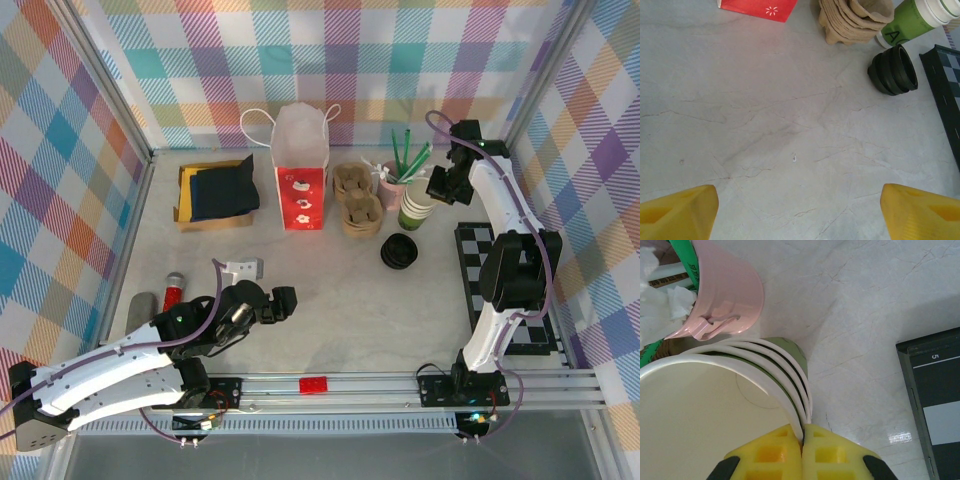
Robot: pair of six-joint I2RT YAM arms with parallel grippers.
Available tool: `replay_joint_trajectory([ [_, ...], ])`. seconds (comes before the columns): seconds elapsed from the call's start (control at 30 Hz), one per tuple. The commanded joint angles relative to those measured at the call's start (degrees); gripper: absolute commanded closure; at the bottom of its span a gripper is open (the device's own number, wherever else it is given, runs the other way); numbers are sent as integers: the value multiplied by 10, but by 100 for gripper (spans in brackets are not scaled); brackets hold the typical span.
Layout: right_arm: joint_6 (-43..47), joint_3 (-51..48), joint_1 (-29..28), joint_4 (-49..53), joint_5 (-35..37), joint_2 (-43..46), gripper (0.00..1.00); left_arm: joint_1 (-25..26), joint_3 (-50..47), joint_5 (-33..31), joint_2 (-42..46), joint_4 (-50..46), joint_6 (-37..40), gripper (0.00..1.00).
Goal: Pack the takeout coffee
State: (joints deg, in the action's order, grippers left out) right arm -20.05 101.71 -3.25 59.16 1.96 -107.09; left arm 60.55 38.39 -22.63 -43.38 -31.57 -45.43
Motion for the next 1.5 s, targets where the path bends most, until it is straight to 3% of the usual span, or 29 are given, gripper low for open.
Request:
replay_joint_trajectory([
  [0.0, 11, 26, -4, 15, 0, 2, 95, -6, -3, -11, 7, -17, 1, 16],
  [0.93, 22, 76, -6, 60, 9, -36, 84, -6, 2, -20, 12, -24, 6, 16],
  [1.27, 27, 87, -8, 69, 11, -40, 88, -6, 4, -25, 19, -32, 7, 16],
  [1.47, 22, 84, -11, 74, 31, -43, 81, -6, 2, -28, 28, -40, 5, 16],
])
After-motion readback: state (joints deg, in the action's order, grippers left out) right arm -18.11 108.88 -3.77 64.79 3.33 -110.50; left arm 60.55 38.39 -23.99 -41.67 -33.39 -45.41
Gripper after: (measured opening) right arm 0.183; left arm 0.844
